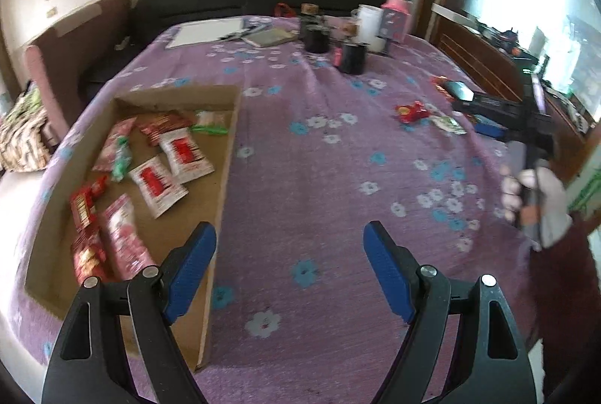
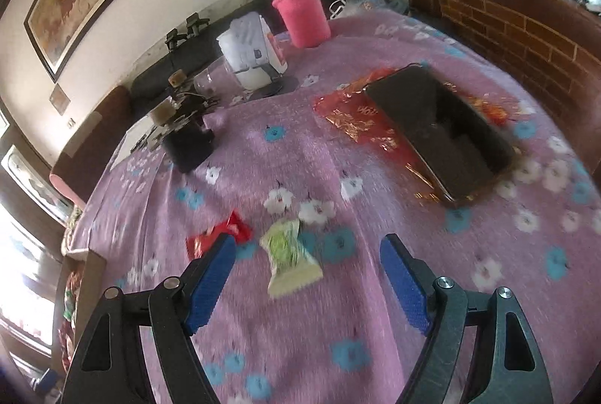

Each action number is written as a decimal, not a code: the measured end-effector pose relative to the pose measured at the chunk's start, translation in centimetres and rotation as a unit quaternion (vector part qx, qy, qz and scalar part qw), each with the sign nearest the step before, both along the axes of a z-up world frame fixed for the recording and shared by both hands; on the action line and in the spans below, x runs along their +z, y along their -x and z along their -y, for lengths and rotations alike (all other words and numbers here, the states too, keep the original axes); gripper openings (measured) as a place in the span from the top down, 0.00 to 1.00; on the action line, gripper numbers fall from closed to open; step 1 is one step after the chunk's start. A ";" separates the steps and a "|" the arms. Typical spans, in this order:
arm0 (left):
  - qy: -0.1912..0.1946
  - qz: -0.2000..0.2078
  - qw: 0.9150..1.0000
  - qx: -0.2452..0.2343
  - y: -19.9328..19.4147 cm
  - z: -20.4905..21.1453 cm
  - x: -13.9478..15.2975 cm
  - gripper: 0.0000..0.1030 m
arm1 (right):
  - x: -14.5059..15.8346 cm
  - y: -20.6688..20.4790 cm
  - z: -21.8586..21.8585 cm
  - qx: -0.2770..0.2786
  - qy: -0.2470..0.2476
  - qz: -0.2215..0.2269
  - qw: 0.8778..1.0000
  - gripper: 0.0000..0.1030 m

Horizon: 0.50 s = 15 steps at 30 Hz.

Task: Organize snacks
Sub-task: 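Grasp the small red candy with the left gripper while the right grasps the green-white packet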

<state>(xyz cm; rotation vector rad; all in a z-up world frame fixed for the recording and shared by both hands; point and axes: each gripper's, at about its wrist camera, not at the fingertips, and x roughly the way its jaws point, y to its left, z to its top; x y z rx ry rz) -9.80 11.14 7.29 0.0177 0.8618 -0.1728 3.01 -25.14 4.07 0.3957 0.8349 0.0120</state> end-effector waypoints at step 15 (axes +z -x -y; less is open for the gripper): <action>-0.050 0.007 0.989 -0.138 -12.8 11.8 -0.3 0.22 | -1.5 -0.9 -3.2 0.074 0.045 -0.026 0.996 0.79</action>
